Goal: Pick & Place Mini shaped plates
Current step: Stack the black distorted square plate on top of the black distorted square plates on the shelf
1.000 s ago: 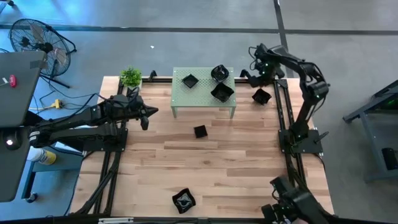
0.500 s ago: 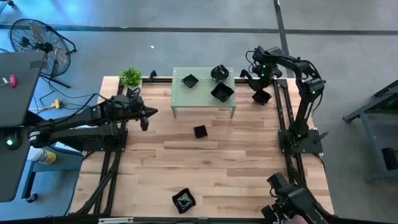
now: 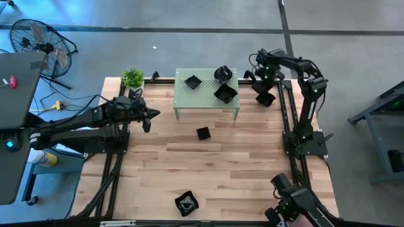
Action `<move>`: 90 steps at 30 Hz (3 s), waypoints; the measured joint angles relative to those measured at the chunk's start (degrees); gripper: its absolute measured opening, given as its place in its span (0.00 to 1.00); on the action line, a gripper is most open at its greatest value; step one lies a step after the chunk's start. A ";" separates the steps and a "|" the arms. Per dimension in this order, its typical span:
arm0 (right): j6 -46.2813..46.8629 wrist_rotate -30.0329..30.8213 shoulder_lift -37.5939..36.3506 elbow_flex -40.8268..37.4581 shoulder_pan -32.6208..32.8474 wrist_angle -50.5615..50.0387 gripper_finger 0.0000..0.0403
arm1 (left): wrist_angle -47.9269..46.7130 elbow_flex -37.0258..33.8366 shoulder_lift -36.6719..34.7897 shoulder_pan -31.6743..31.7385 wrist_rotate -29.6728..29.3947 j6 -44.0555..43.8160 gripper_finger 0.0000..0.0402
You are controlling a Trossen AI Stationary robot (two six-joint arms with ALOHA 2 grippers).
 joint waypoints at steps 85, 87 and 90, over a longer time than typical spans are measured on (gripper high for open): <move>-15.66 0.16 -11.90 -9.32 6.19 17.22 0.32 | -0.02 0.00 0.00 0.00 -0.48 -1.59 0.00; -18.98 -0.72 -10.96 -9.29 6.68 17.00 0.32 | -0.02 0.00 0.00 0.00 -0.48 -1.73 0.00; -23.22 -0.76 -10.08 -9.36 7.12 16.62 0.32 | -0.02 0.00 0.00 0.00 -0.44 -1.73 0.00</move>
